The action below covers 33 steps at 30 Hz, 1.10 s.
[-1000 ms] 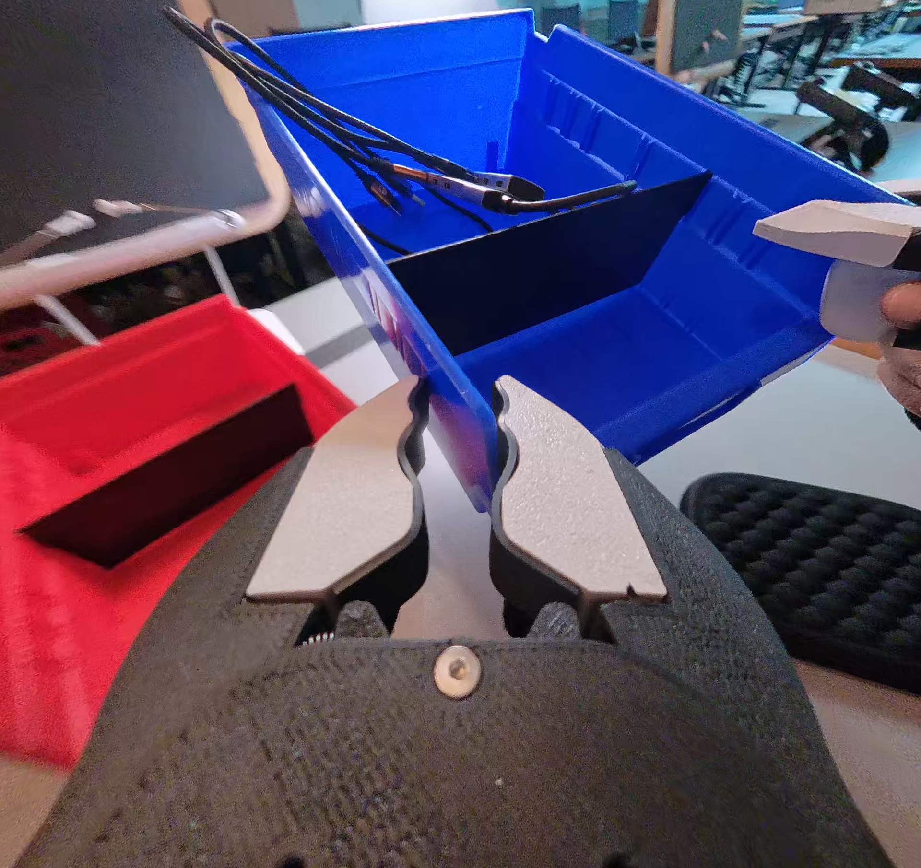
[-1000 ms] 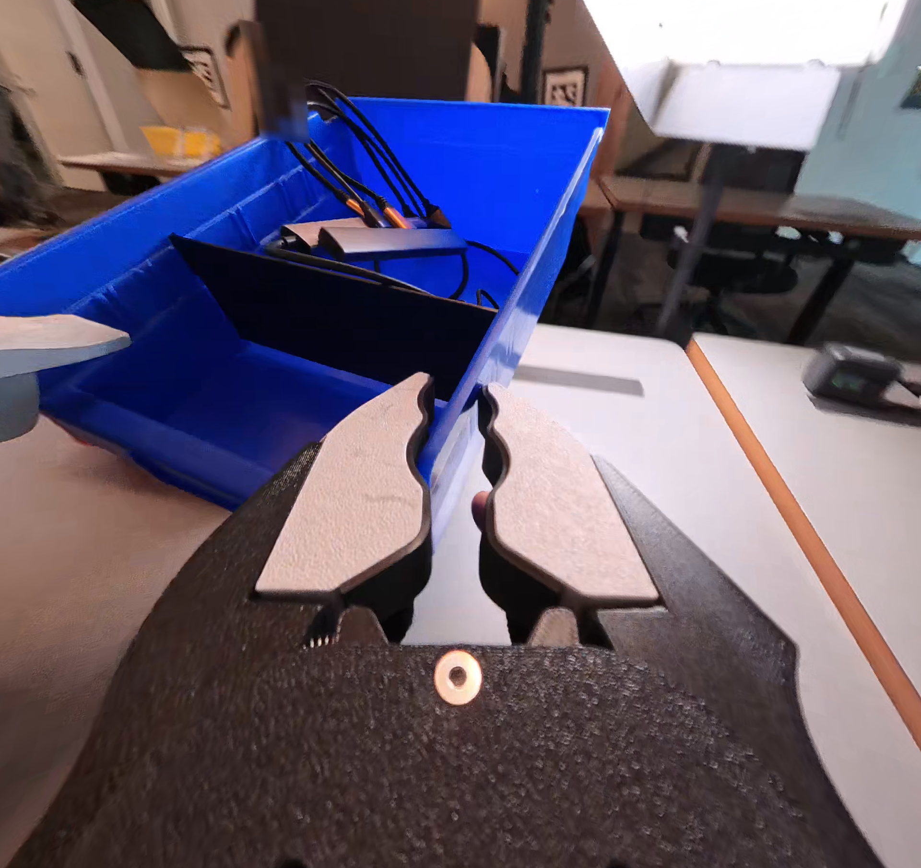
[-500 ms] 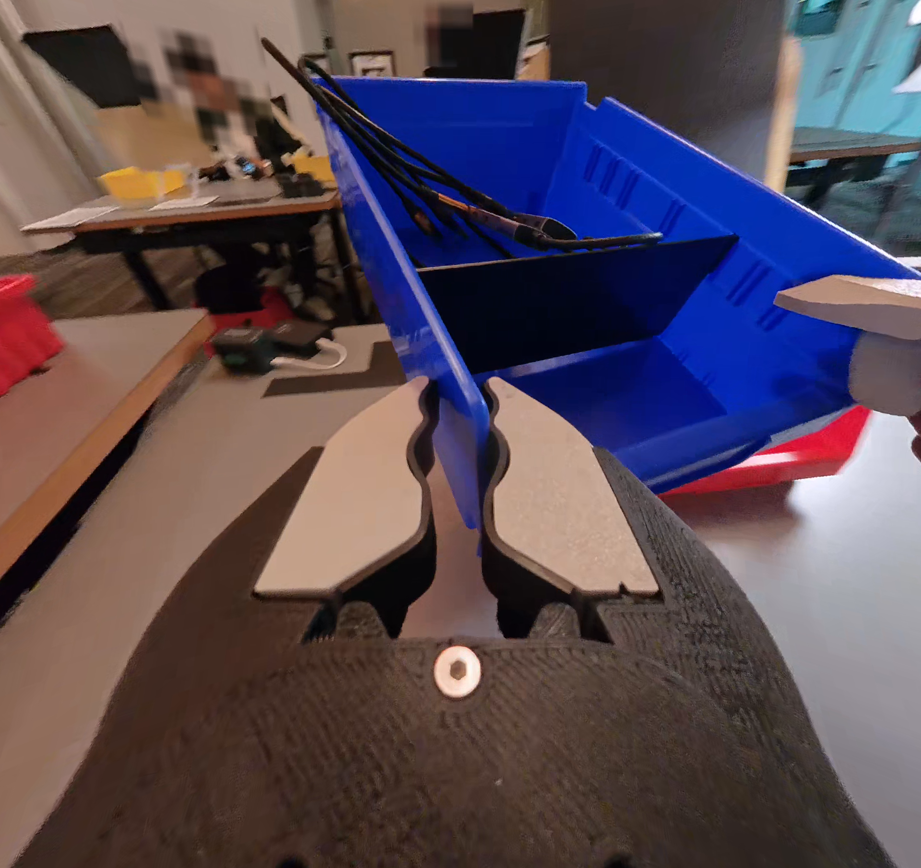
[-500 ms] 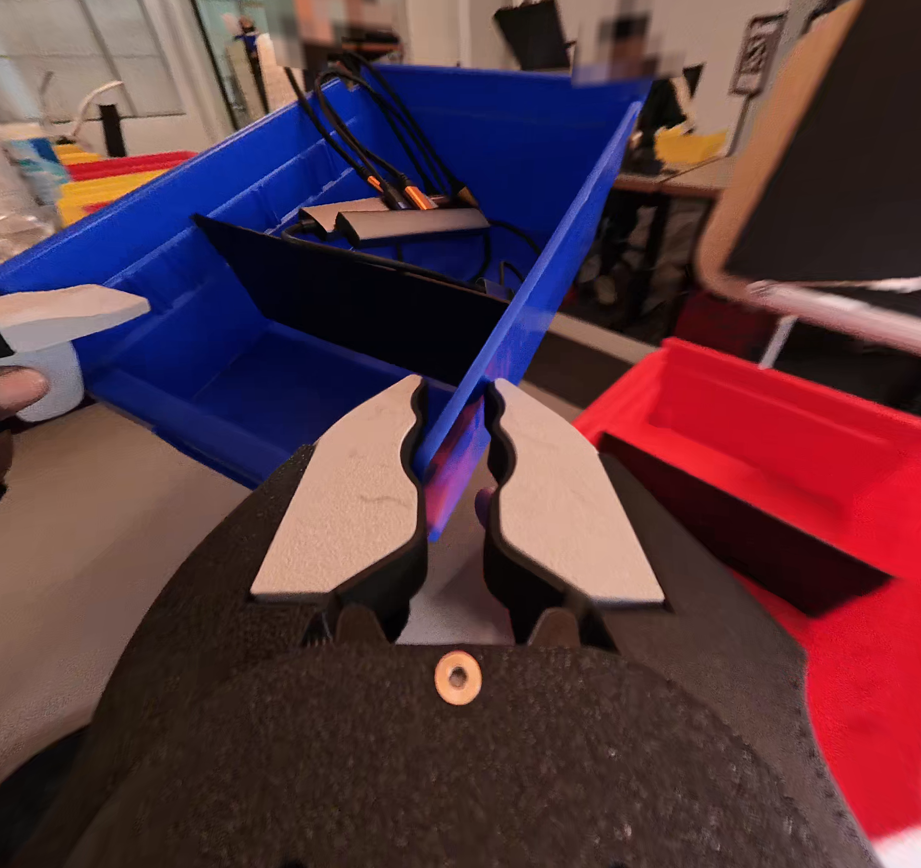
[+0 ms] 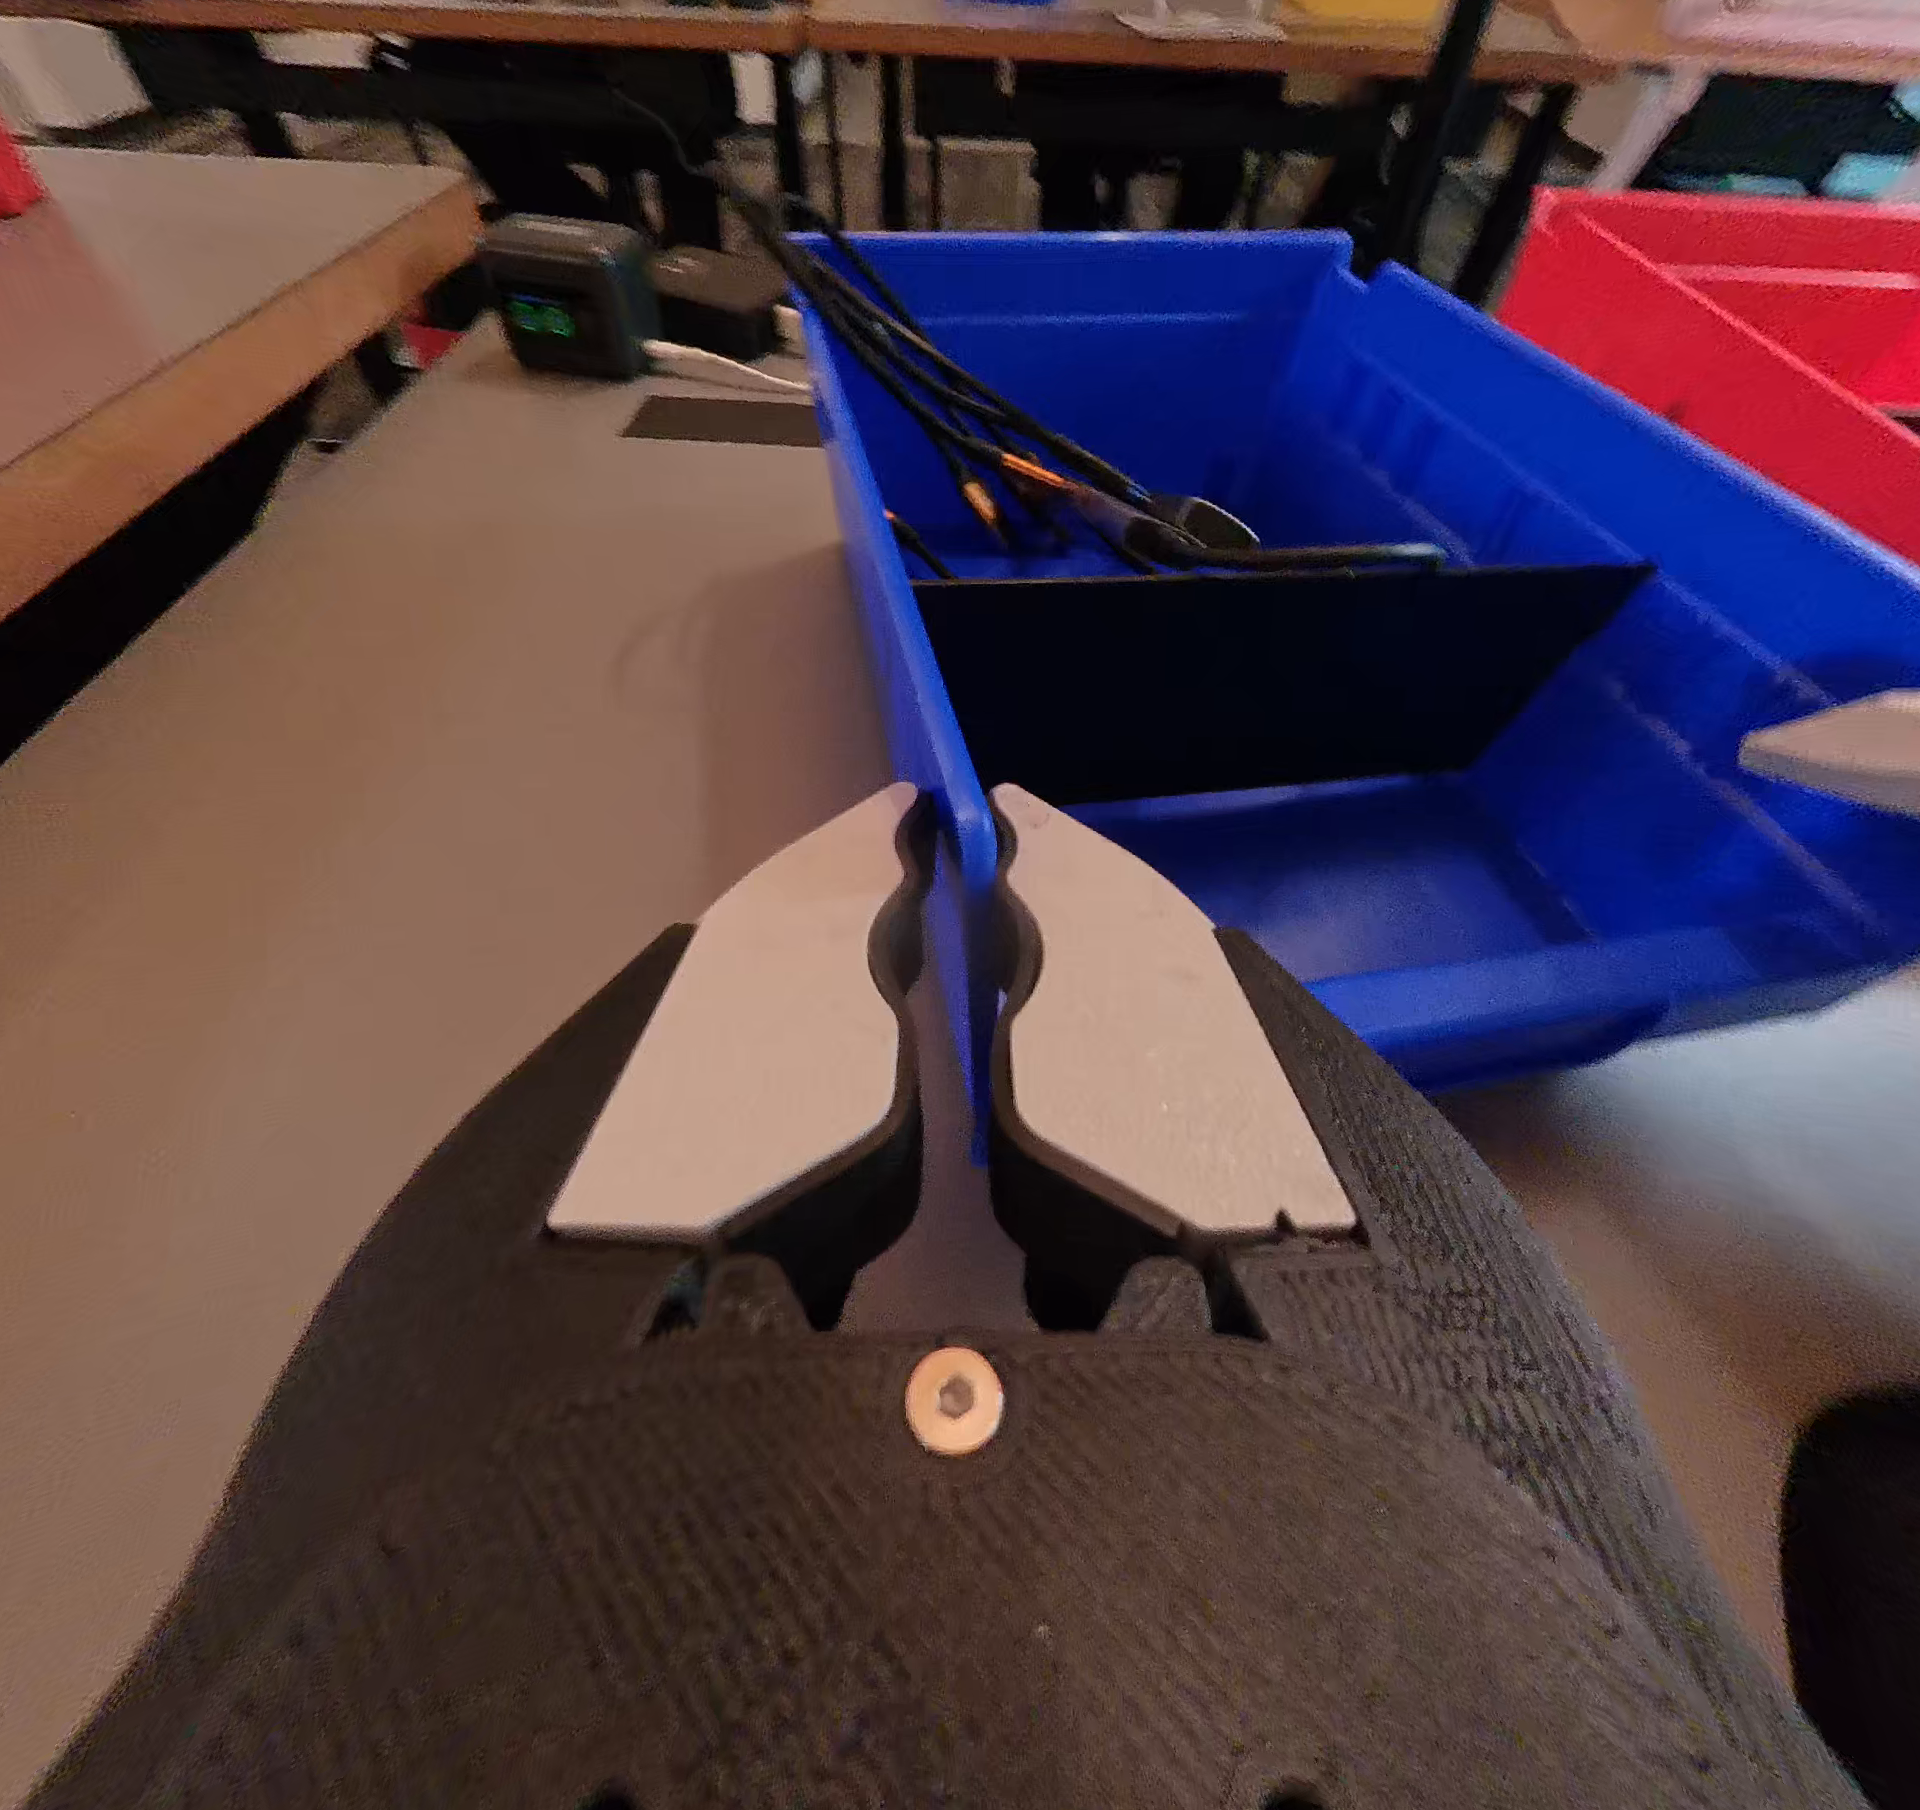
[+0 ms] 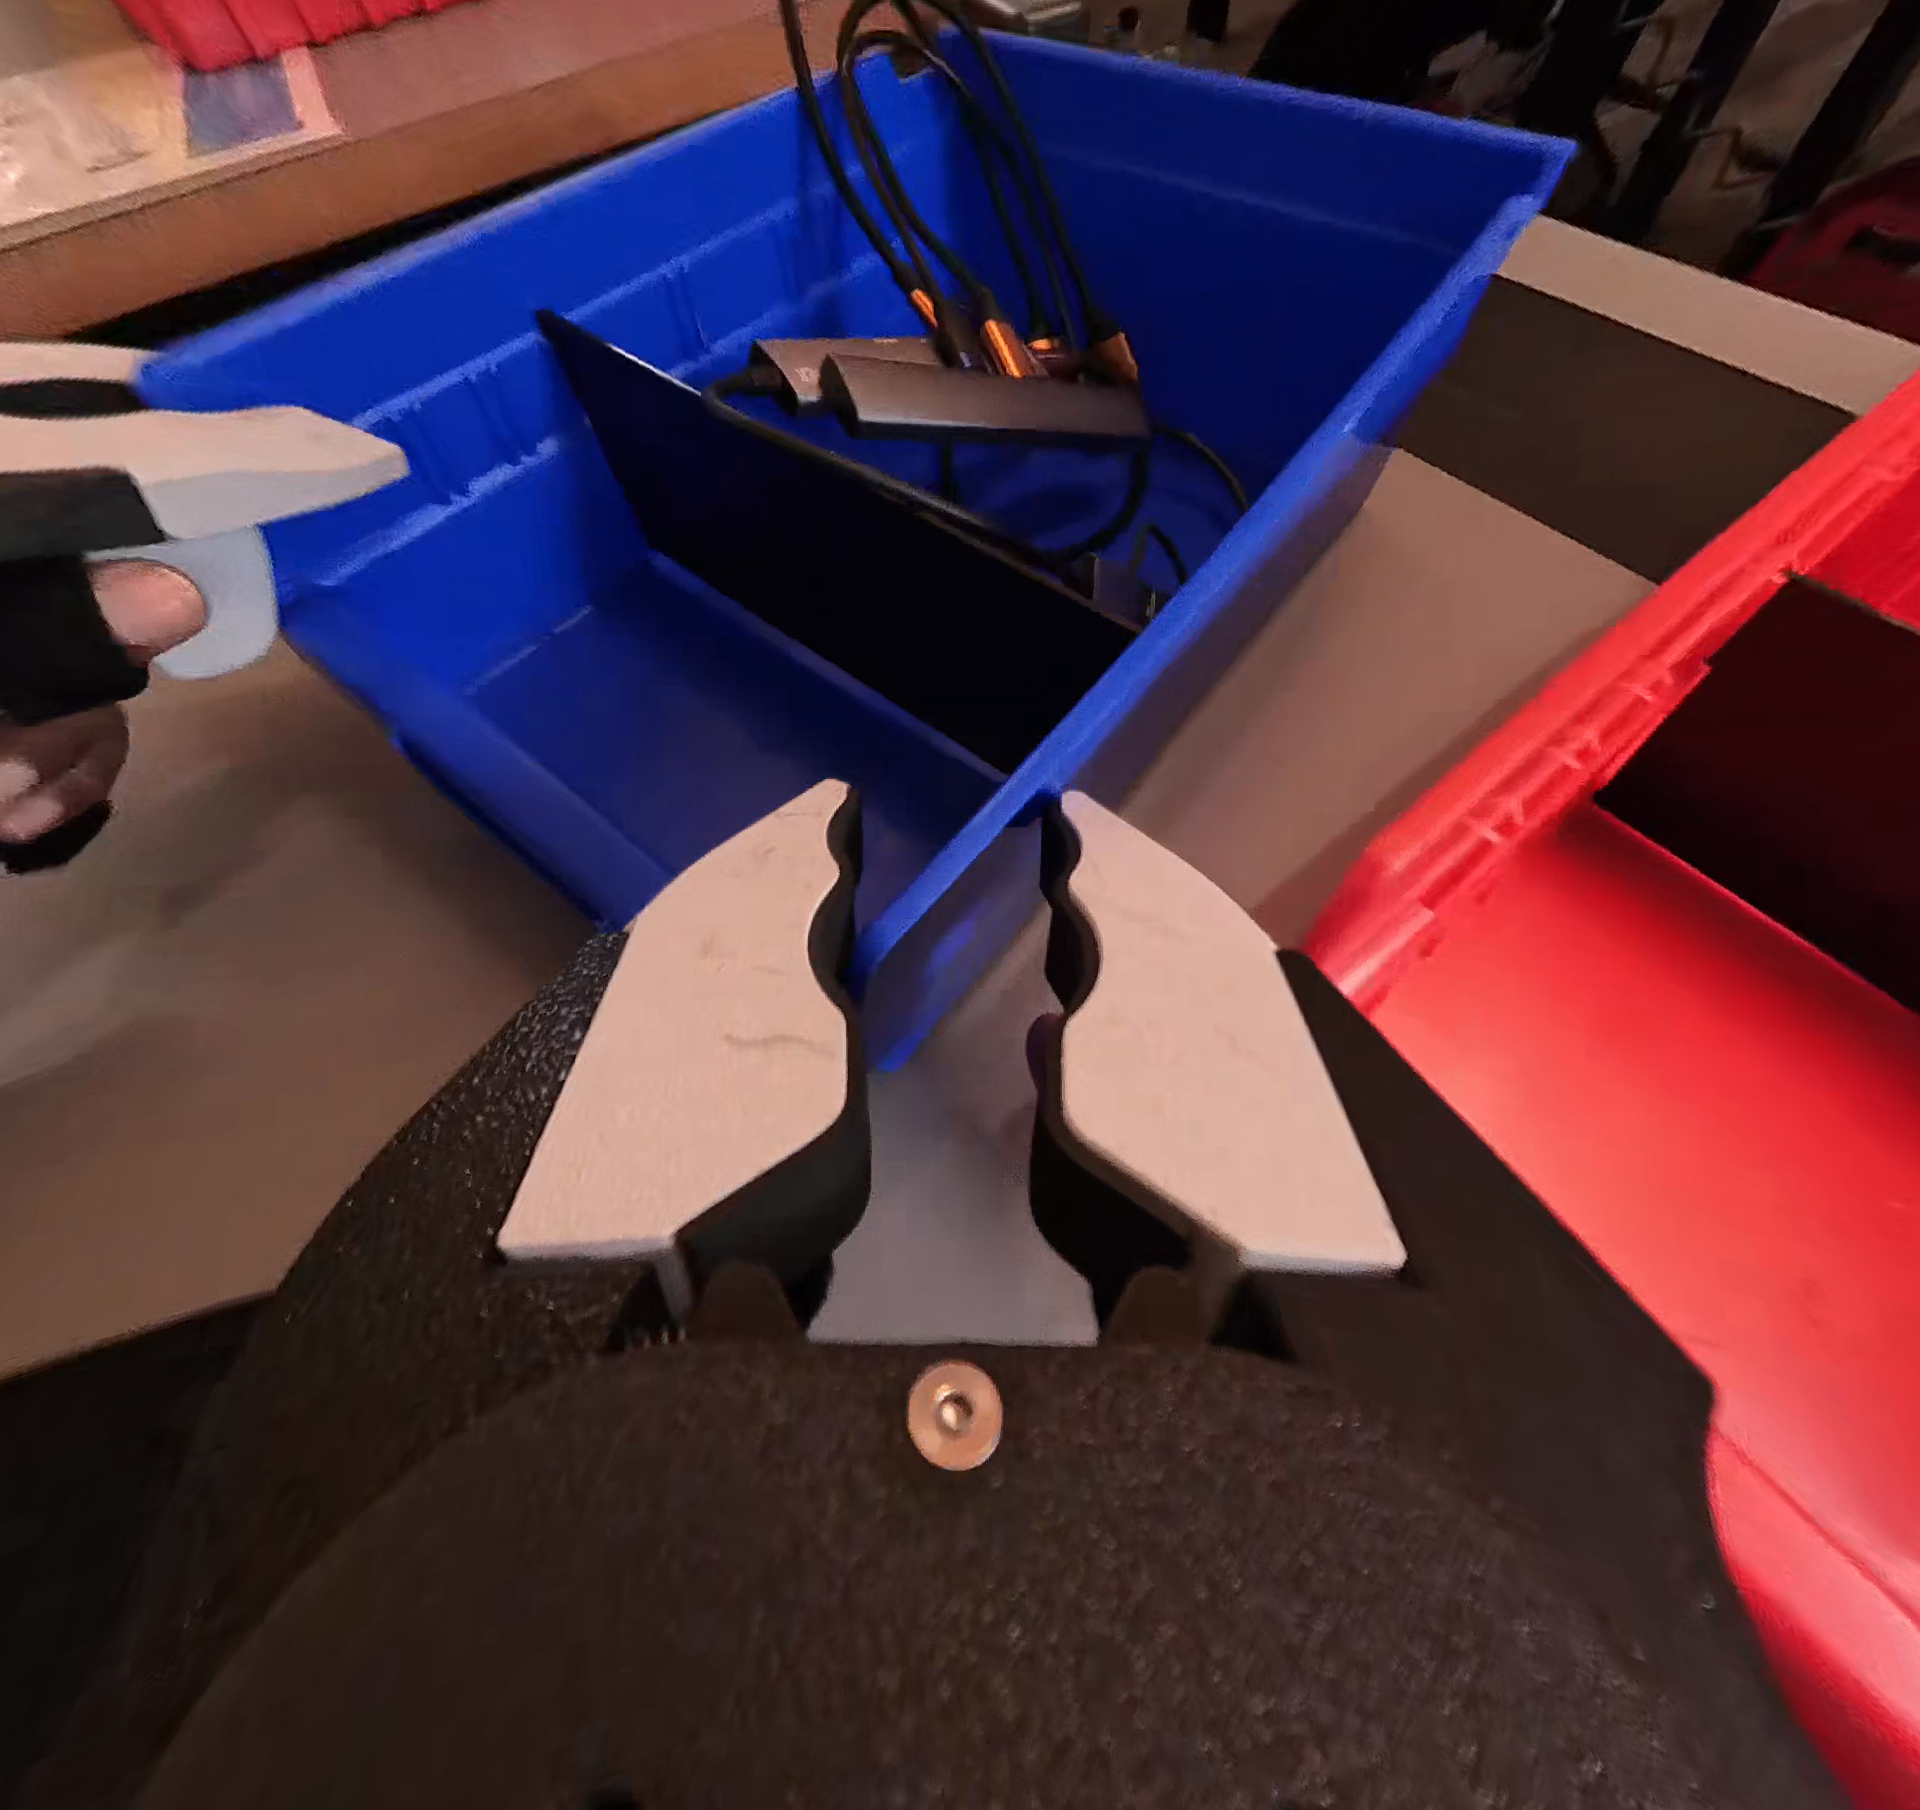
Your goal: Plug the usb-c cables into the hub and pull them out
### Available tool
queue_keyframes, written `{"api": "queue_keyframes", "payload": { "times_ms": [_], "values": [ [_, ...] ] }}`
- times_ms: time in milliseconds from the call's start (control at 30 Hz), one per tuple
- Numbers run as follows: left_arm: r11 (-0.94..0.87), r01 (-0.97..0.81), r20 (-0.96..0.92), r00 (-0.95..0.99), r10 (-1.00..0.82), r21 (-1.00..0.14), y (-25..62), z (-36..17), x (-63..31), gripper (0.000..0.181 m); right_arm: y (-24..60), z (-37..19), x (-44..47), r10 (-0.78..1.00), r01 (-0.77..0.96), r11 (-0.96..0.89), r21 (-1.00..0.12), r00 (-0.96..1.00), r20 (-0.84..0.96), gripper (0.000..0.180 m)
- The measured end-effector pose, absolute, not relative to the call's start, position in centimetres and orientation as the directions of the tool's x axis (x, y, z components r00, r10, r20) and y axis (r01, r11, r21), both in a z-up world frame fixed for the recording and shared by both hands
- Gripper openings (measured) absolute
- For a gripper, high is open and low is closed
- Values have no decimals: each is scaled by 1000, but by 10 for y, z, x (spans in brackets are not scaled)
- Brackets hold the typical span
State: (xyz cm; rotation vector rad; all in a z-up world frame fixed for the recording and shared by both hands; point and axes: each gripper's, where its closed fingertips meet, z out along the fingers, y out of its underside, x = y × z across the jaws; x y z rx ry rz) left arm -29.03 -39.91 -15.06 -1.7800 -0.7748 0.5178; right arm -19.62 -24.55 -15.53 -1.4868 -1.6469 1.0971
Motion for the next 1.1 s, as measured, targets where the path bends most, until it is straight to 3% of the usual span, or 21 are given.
{"api": "queue_keyframes", "payload": {
  "times_ms": [100,200,267,367,467,567,633,833,1100],
  "values": [
    [-257,212,-13,747,665,-943,-396,-141,-285,20,-245,-146,-161,958,485,61,-872,-273,-85,34],
    [-336,67,-166,770,616,-940,-401,-110,-273,35,-224,-134,-117,920,473,266,-840,-385,75,35],
    [-439,-5,-239,845,479,-899,-387,-101,-249,39,-196,-137,-98,876,488,429,-760,-429,220,37],
    [-616,-97,-258,949,179,-782,-357,-119,-206,47,-148,-161,-90,790,560,612,-559,-474,389,47],
    [-765,-205,-269,962,-43,-611,-335,-158,-190,56,-127,-188,-96,730,605,682,-411,-530,432,52],
    [-868,-286,-271,945,-184,-407,-328,-196,-195,48,-116,-213,-106,700,638,706,-308,-562,440,44],
    [-883,-325,-249,936,-249,-340,-320,-211,-193,42,-109,-220,-108,685,647,713,-270,-561,465,32],
    [-855,-398,-314,902,-297,-332,-293,-215,-190,28,-101,-218,-66,705,672,688,-273,-532,468,30],
    [-830,-377,-293,917,-271,-412,-277,-216,-188,27,-41,-218,27,782,775,564,-285,-390,486,30]
  ]
}}
